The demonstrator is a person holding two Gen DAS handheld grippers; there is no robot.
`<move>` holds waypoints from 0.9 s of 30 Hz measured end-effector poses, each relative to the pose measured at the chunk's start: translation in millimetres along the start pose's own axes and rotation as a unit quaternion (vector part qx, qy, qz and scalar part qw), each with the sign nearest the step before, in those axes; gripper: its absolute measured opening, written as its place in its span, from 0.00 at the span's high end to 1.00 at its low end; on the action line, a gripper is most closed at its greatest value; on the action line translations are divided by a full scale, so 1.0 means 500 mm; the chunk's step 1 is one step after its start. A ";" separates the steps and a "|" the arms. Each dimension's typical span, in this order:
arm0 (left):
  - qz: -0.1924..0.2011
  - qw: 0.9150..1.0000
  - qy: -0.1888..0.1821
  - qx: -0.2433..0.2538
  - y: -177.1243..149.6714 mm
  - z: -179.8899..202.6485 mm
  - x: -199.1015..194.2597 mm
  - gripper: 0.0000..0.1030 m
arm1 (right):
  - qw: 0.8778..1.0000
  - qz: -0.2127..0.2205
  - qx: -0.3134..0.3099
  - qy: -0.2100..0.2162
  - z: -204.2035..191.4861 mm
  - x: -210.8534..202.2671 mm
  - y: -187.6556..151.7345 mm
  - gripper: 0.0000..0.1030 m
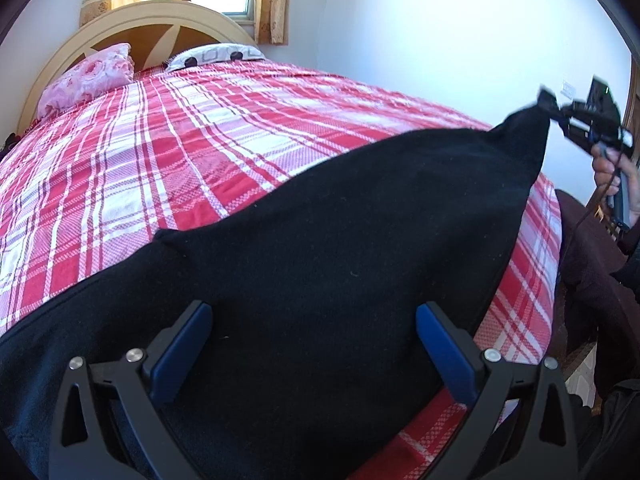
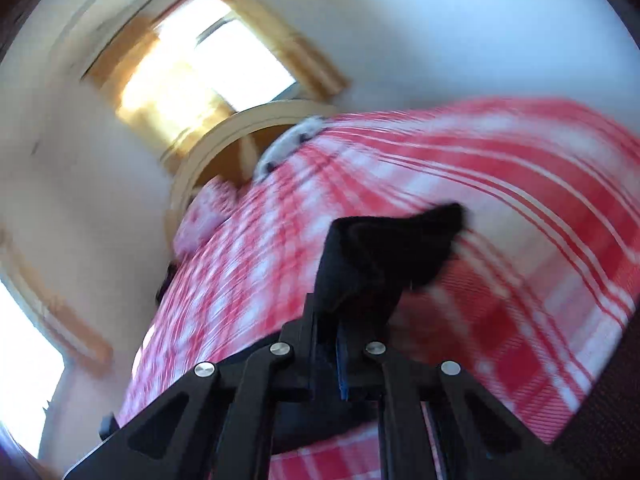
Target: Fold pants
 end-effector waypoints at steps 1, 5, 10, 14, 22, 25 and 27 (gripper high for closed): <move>0.006 1.000 0.001 -0.004 0.001 -0.003 -0.005 0.00 | 0.999 -0.008 -0.038 0.010 -0.059 0.016 -0.012 0.92; 0.027 0.999 0.000 -0.026 0.000 -0.016 -0.021 0.00 | 0.982 -0.077 -0.161 0.067 -0.261 0.108 -0.130 0.92; 0.035 0.998 -0.010 -0.049 0.000 -0.032 -0.022 0.00 | 0.944 -0.180 -0.256 0.100 -0.378 0.204 -0.343 0.93; 0.039 0.998 -0.019 -0.052 0.000 -0.034 -0.022 0.00 | 0.926 -0.239 -0.280 0.084 -0.370 0.254 -0.468 0.93; 0.039 0.996 -0.041 -0.065 -0.002 -0.042 -0.017 0.00 | 0.918 -0.252 -0.299 0.072 -0.349 0.252 -0.493 0.91; 0.051 0.996 -0.031 -0.067 -0.001 -0.041 -0.031 0.00 | 0.899 -0.295 -0.310 0.096 -0.356 0.222 -0.505 0.65; 0.048 0.996 -0.028 -0.069 0.003 -0.033 -0.035 0.00 | 0.894 -0.297 -0.324 0.091 -0.352 0.198 -0.503 0.56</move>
Point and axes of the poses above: each gripper's, at about its wrist camera, not at the fingertips, and x roughly the way its jaws point, z to its right, y to its top, the point moved 6 cm from there along x, roughly the way its jaws point, and after that the axes turned 8 degrees about x, right-handed, at the moved point
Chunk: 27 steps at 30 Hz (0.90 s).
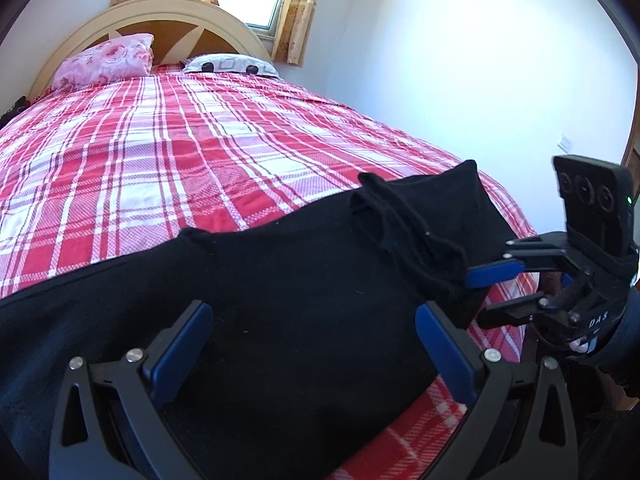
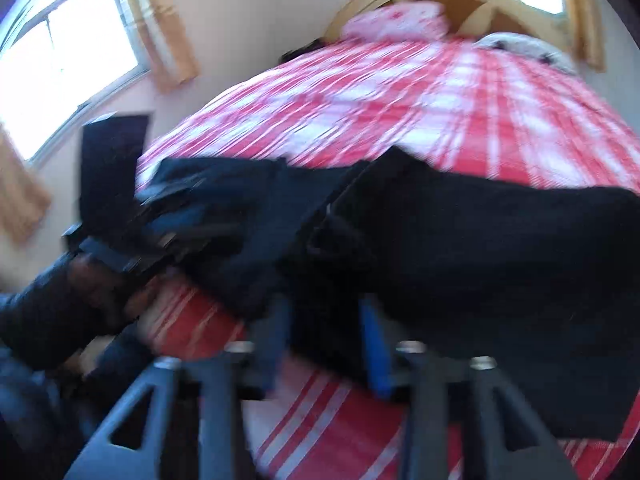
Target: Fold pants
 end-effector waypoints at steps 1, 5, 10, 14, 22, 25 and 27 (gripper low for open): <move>0.001 1.000 -0.004 -0.003 0.003 0.009 -0.001 0.00 | 1.000 0.003 0.000 -0.009 0.004 -0.010 -0.004 0.56; -0.005 1.000 -0.013 0.019 0.029 0.060 0.008 0.00 | 0.998 0.037 0.044 -0.020 0.050 -0.068 -0.011 0.56; -0.006 0.999 -0.028 0.022 0.067 0.097 0.038 0.00 | 0.981 0.132 0.139 -0.040 0.169 -0.178 0.029 0.56; -0.012 0.999 -0.035 0.013 0.082 0.113 0.075 0.09 | 0.963 0.157 0.194 -0.099 0.287 -0.220 0.064 0.56; -0.049 0.997 -0.011 0.061 0.048 0.176 0.112 0.24 | 0.965 0.078 0.242 -0.069 0.404 -0.111 0.121 0.90; -0.055 0.996 -0.008 0.072 0.037 0.190 0.108 0.24 | 0.967 0.067 0.235 -0.077 0.418 -0.069 0.128 0.90; -0.051 0.996 0.001 0.074 0.036 0.189 0.094 0.24 | 0.966 0.067 0.235 -0.085 0.419 -0.068 0.128 0.90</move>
Point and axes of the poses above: each gripper's, at about its wrist camera, not at the fingertips, and x roughly the way its jaws point, z to its right, y to its top, the point moved 6 cm from there along x, roughly the way its jaws point, and after that the axes turned 8 degrees about x, right-handed, at the moved point
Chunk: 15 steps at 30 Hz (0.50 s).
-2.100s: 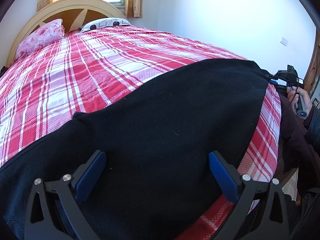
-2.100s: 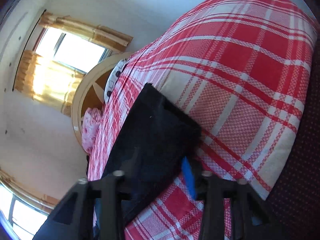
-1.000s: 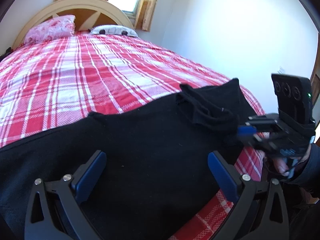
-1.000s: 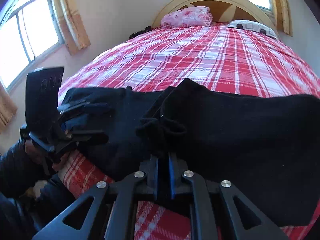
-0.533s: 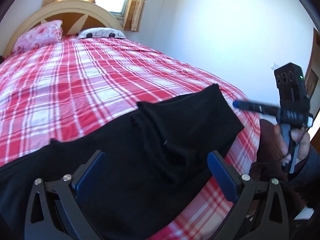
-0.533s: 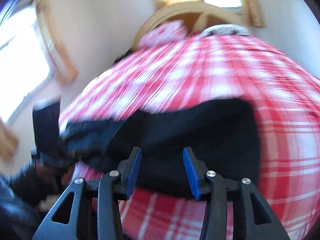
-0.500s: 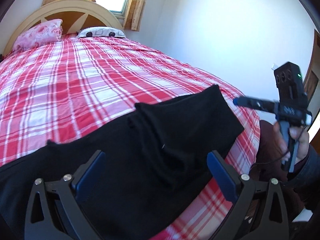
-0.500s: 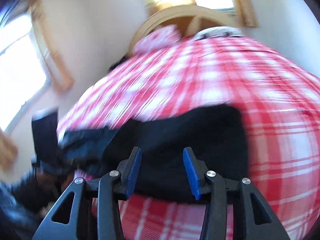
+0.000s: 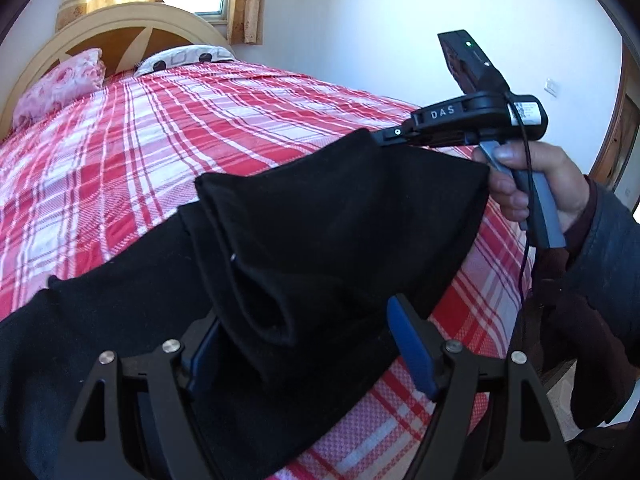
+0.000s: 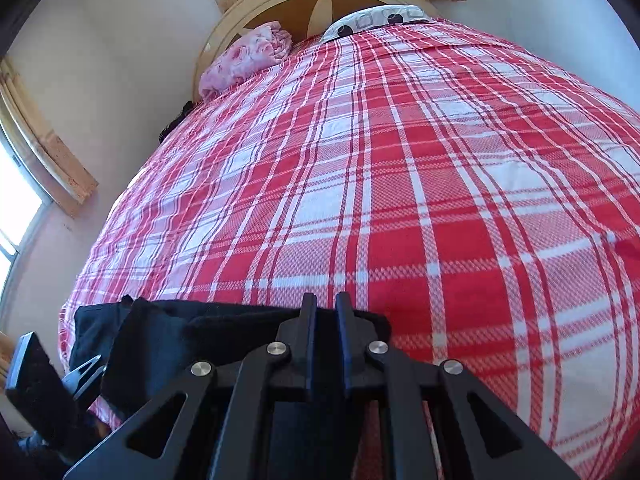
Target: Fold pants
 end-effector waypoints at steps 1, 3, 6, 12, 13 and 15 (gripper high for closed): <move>0.004 1.000 0.001 -0.005 0.003 -0.003 -0.006 0.24 | 1.000 0.003 -0.002 -0.005 -0.002 -0.006 -0.002 0.90; 0.026 0.999 0.007 -0.024 0.016 -0.018 -0.033 0.23 | 0.999 0.024 -0.011 -0.023 -0.011 -0.040 -0.009 0.90; 0.063 0.997 0.017 -0.044 0.043 -0.044 -0.068 0.16 | 0.996 0.064 -0.027 -0.064 -0.015 -0.102 -0.031 0.90; 0.030 0.997 0.040 -0.060 0.042 -0.070 -0.019 0.16 | 0.992 0.086 -0.072 -0.063 -0.051 -0.170 -0.130 0.89; 0.017 0.997 0.040 -0.063 0.033 -0.070 -0.008 0.16 | 0.990 0.076 -0.090 -0.076 -0.055 -0.158 -0.149 0.89; -0.008 0.997 0.039 -0.059 0.010 -0.062 0.013 0.16 | 0.989 0.023 -0.110 -0.100 -0.041 -0.104 -0.190 0.89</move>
Point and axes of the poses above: each gripper's, at about its wrist camera, not at the fingertips, and x roughly the way its jaws point, z to its right, y to its top, the point moved 6 cm from there along x, roughly the way its jaws point, and after that the axes turned 8 degrees about x, right-handed, at the moved point
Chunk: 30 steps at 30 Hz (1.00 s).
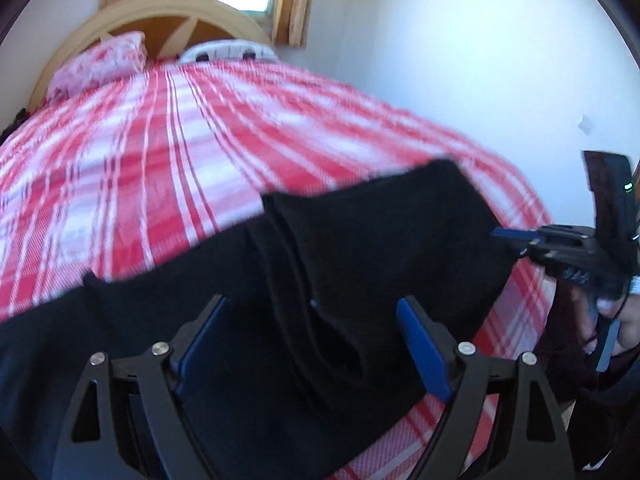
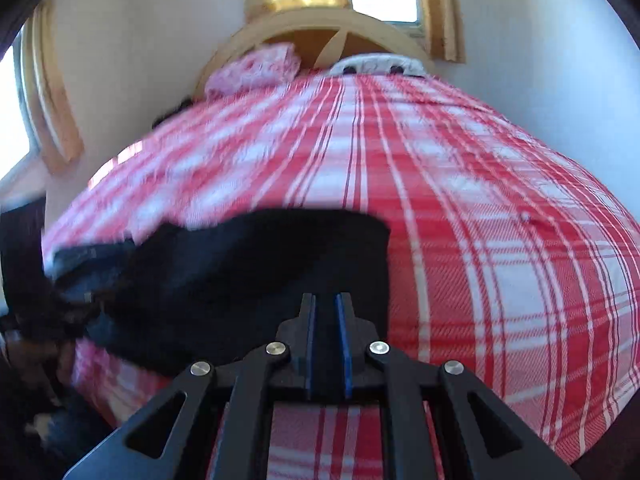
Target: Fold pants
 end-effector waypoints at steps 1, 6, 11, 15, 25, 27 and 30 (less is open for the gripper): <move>-0.006 1.000 0.003 0.004 -0.011 0.006 0.002 0.16 | 1.000 0.007 -0.005 -0.004 0.001 0.005 -0.005 0.89; 0.004 1.000 0.002 -0.001 -0.029 0.007 -0.019 0.15 | 0.998 0.053 0.004 0.034 -0.041 -0.036 0.053 0.89; 0.003 1.000 0.007 0.000 -0.033 0.011 -0.020 0.15 | 0.996 0.064 -0.038 0.053 -0.132 0.018 0.108 0.82; -0.003 1.000 0.010 -0.009 -0.037 -0.003 -0.020 0.14 | 0.998 0.015 -0.035 0.046 -0.158 0.113 0.108 0.63; -0.001 1.000 0.006 -0.030 -0.045 -0.027 -0.042 0.09 | 0.996 0.048 -0.053 0.060 -0.193 0.066 0.099 0.42; -0.002 1.000 0.009 -0.030 -0.048 -0.032 -0.046 0.09 | 0.995 0.061 -0.046 0.065 -0.199 0.050 0.101 0.42; -0.001 0.999 0.015 -0.031 -0.053 -0.039 -0.055 0.07 | 0.993 0.068 -0.068 0.070 -0.234 0.039 0.095 0.42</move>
Point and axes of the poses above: each gripper's, at about its wrist camera, not at the fingertips, and x roughly the way its jaws point, z to its right, y to its top, the point moved 6 cm from there along x, roughly the way its jaws point, and after that the axes turned 8 degrees about x, right-handed, at the moved point
